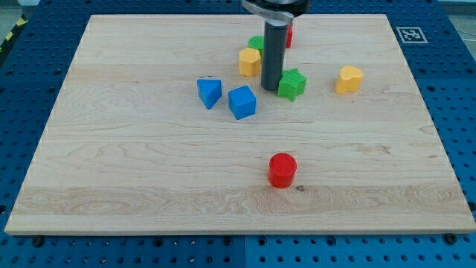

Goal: Push the yellow hexagon into the green star

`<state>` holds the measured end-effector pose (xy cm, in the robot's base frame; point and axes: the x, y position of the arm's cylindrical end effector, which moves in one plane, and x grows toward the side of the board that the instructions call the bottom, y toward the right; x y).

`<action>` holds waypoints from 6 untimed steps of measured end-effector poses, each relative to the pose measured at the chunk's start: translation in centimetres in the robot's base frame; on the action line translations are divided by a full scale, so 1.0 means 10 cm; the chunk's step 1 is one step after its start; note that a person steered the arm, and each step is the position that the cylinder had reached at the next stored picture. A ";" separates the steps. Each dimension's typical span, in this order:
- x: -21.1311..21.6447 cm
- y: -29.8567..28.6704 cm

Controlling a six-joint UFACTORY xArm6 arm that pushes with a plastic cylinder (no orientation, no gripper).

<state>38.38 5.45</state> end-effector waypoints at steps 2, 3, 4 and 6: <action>-0.26 -0.83; -0.62 -0.88; -0.59 -0.55; -0.36 -0.07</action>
